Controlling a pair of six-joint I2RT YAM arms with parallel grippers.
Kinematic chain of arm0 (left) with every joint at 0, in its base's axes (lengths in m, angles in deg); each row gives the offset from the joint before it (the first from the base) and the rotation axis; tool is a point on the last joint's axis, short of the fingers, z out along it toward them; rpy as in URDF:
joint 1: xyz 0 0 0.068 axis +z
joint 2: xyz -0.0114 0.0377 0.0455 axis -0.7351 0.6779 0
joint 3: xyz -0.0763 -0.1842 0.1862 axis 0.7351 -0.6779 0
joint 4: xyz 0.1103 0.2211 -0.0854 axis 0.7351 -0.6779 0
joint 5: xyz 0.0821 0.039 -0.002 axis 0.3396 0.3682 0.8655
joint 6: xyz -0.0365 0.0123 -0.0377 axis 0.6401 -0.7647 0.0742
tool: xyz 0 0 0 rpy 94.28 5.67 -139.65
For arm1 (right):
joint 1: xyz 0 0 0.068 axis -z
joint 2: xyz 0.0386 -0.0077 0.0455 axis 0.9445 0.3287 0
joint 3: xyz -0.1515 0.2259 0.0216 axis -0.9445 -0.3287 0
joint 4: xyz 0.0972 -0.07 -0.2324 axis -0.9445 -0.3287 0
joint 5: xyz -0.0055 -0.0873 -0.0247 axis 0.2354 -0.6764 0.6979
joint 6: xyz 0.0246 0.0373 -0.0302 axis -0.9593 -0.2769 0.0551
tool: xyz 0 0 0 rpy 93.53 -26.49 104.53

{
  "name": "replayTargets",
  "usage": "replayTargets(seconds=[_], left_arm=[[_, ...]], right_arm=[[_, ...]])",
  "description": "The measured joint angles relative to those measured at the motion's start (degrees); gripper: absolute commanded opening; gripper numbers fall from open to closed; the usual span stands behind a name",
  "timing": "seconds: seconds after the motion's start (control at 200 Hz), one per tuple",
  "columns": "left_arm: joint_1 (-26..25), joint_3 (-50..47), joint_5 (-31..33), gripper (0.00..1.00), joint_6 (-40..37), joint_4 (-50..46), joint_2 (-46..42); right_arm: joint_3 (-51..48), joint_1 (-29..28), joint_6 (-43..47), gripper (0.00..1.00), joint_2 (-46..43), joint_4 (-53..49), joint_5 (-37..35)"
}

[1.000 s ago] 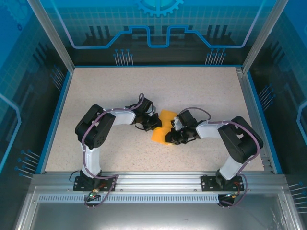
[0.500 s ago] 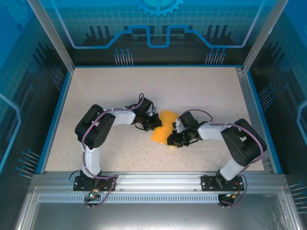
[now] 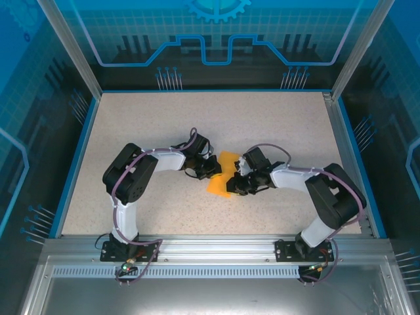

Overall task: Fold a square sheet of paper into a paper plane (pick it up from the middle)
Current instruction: Fold the triangle a second time at the center of the table.

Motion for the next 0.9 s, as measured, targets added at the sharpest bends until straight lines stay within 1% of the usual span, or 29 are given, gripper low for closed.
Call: replayTargets(seconds=[0.17, 0.41, 0.7, 0.895], left_arm=[[0.0, 0.0, 0.0, 0.08, 0.0, 0.0, 0.0], [0.0, 0.0, 0.0, 0.14, 0.0, -0.5, -0.4], [-0.3, -0.3, -0.7, 0.11, 0.0, -2.1, -5.6], [-2.3, -2.2, -1.5, 0.09, 0.1, -2.1, -6.5]], right_arm=[[0.3, 0.0, -0.6, 0.14, 4.3, 1.8, 0.3], [-0.3, 0.0, -0.5, 0.11, 4.6, 2.9, 0.5], [-0.7, 0.0, -0.5, 0.11, 4.6, 3.6, 0.5], [-0.7, 0.0, -0.5, 0.11, 4.6, 3.7, 0.4]])
